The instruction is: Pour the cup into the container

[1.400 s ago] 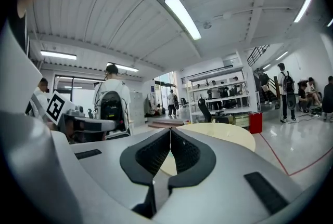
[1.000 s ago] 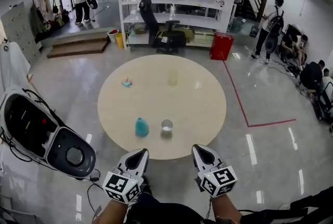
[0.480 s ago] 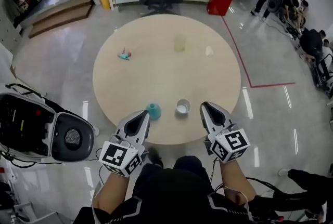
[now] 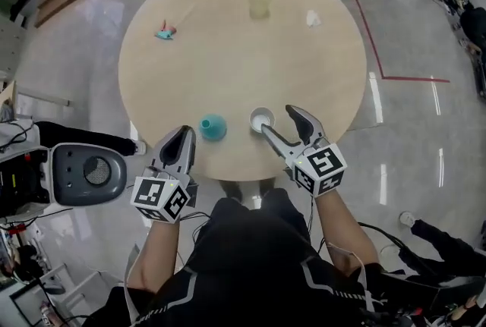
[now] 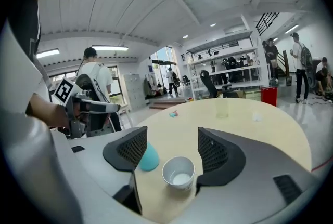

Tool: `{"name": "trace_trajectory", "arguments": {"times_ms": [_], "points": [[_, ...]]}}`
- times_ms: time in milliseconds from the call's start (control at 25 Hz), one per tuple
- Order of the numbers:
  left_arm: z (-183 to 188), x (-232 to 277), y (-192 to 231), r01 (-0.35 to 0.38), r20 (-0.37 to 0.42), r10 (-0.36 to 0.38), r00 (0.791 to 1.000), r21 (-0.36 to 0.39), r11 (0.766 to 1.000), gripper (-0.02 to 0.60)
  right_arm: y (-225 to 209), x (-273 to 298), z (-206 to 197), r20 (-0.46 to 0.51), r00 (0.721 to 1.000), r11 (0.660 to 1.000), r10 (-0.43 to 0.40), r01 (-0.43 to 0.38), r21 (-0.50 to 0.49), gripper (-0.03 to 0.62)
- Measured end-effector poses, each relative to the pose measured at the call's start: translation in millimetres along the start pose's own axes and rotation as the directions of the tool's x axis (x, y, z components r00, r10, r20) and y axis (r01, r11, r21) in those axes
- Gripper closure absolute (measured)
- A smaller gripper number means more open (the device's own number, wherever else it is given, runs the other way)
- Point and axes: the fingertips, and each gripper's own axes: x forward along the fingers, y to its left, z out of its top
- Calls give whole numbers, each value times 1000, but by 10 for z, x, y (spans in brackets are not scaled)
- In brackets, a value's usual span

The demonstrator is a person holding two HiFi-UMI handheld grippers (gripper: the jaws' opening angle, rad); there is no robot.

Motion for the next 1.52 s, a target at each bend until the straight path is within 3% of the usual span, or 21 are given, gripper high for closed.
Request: {"name": "trace_trajectory", "arguments": {"times_ms": [80, 120, 200, 640, 1240, 1520], "points": [[-204, 60, 176, -67, -37, 66, 997, -19, 998, 556, -59, 78, -277, -41, 999, 1000, 20, -20, 21, 295], [-315, 79, 266, -98, -64, 97, 993, -21, 995, 500, -68, 107, -410, -62, 998, 999, 28, -26, 31, 286], [-542, 97, 399, -134, -115, 129, 985, -36, 990, 492, -62, 157, -646, -105, 994, 999, 39, -35, 40, 281], [-1595, 338, 806, -177, -291, 158, 944, -40, 983, 477, -180, 459, -1512, -229, 972, 999, 46, -45, 11, 272], [-1684, 416, 937, -204, -293, 177, 940, -67, 977, 479, -161, 788, -1538, -204, 978, 998, 34, -45, -50, 273], [-1406, 354, 1001, -206, -217, 188, 958, -64, 977, 482, -152, 840, -1472, -202, 979, 994, 44, -62, -87, 279]]}}
